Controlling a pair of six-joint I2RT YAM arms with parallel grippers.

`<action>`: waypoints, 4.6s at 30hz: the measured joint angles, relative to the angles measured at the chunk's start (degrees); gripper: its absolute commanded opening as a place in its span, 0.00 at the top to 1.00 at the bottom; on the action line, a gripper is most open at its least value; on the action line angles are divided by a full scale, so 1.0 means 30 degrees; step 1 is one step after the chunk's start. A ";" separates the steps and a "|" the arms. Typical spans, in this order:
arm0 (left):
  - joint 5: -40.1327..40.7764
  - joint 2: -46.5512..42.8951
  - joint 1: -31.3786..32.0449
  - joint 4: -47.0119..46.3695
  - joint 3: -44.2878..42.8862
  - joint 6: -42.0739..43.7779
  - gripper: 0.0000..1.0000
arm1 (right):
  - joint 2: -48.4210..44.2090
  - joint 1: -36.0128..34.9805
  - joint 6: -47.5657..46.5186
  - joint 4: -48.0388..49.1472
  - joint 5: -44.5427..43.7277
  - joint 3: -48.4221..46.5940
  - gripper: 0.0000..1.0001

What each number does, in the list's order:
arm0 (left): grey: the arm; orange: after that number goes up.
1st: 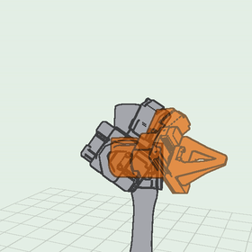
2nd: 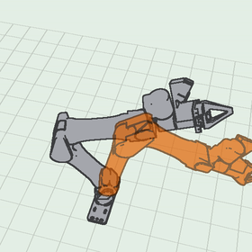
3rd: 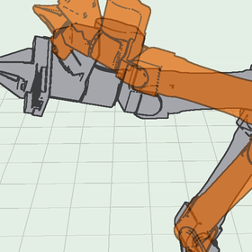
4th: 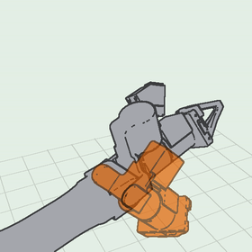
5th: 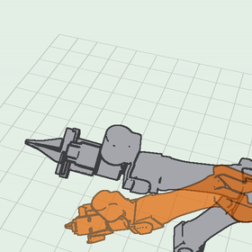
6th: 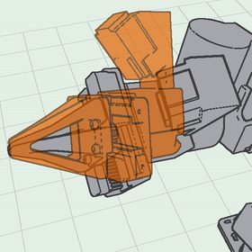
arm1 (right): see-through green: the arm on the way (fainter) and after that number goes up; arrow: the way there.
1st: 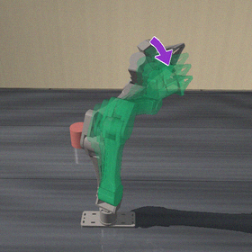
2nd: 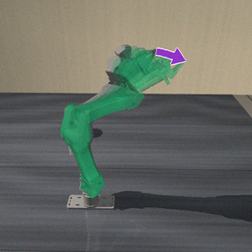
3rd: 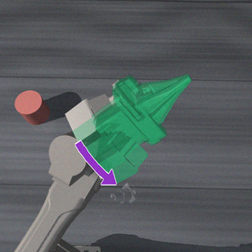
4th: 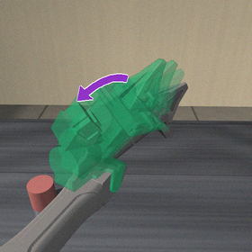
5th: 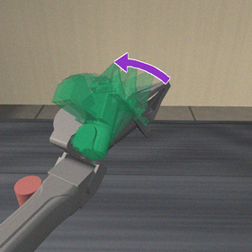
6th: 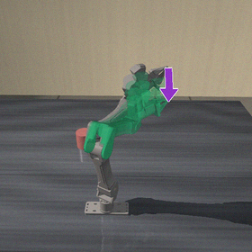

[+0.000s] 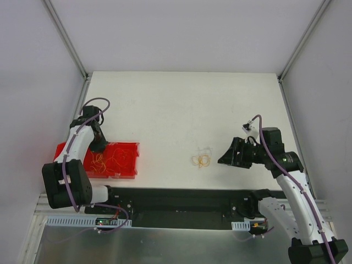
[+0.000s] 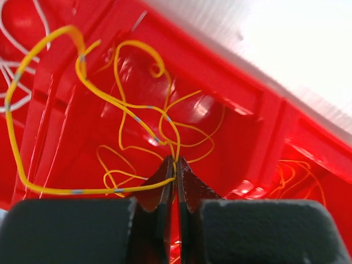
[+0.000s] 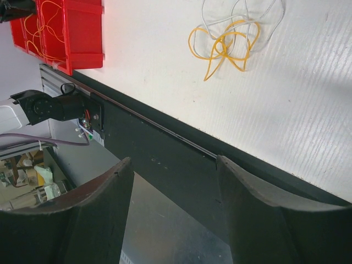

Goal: Untangle the cables

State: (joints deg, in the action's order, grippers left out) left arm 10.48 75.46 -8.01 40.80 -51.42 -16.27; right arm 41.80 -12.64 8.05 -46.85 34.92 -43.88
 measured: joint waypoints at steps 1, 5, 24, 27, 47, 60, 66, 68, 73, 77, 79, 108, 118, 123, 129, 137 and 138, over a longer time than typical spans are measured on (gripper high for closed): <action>0.0007 0.0073 -0.0182 0.0277 0.0102 -0.0437 1.00 | 0.0007 0.0000 0.0000 0.0000 0.0000 0.0000 0.36; -0.0597 0.0357 -0.0612 0.1566 0.0211 -0.2353 1.00 | 0.0015 0.0000 -0.0022 0.0000 0.0000 -0.0007 0.36; -0.3053 0.1392 -0.2484 0.3657 -0.0357 -0.6113 0.56 | 0.1231 -0.0379 -0.0262 -0.0051 0.0015 -0.0087 0.37; -0.3009 -0.0313 -0.2492 0.4109 -0.1479 -0.6244 0.47 | 0.1603 -0.0393 -0.0240 -0.0044 0.0022 -0.0131 0.37; -0.7919 -0.3570 -0.0517 0.4342 -0.3570 -0.4896 0.22 | 0.2652 -0.0408 0.1588 0.1967 0.0619 0.0240 0.37; -0.9770 0.3016 1.4477 -0.0561 -0.6105 -0.7788 0.25 | 0.4160 -0.0627 0.1690 0.3781 0.0481 0.3694 0.37; -1.0309 0.8225 1.9023 -0.1450 -0.9435 -0.8429 0.29 | 0.4364 -0.0627 0.3446 0.5836 0.0517 0.4954 0.38; -1.0819 0.9479 1.9577 -0.1770 -1.0761 -0.8422 0.40 | 0.3963 -0.0641 0.3869 0.6142 0.0437 0.5391 0.38; -1.1548 1.1999 1.9511 -0.1909 -1.3012 -0.8531 0.57 | 0.2419 -0.0634 0.4146 0.5923 0.0058 0.5843 0.38; -1.1934 1.3231 1.9824 -0.1785 -1.3500 -0.8670 0.56 | 0.1749 -0.0466 0.3497 0.4881 -0.0255 0.5370 0.38; -1.1978 1.3639 2.0240 -0.1647 -1.3653 -0.8757 0.54 | 0.1690 -0.0270 0.2812 0.4065 -0.0525 0.4714 0.38; -1.0309 1.3908 2.0822 0.0670 -1.3624 -0.5523 1.00 | 0.0721 0.0940 0.1800 0.2732 -0.0758 0.3789 0.35; -1.2743 0.9391 2.0830 0.0291 -1.3427 -0.5129 1.00 | 0.5996 0.0823 0.5391 0.7890 0.0168 0.3854 0.35; -1.3631 0.9398 2.0932 0.0364 -1.3850 -0.4991 1.00 | 0.6980 -0.0080 0.7832 1.0899 0.0430 0.4619 0.36; -1.4528 0.9391 2.0932 0.0364 -1.5278 -0.4539 1.00 | 0.8794 -0.1982 0.9675 1.3486 0.0488 0.5078 0.57; -1.4185 0.9063 2.0932 0.1071 -1.7048 -0.3446 1.00 | 1.0506 -0.2448 1.0732 1.5001 0.0415 0.5144 1.00; -1.3624 0.8925 2.0932 0.1479 -1.7529 -0.3155 1.00 | 1.0506 -0.2280 1.0593 1.4848 0.0357 0.5129 1.00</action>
State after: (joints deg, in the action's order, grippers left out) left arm -30.39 102.24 54.78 45.23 -104.01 -25.74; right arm 73.32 -19.49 39.83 -2.31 35.99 -28.49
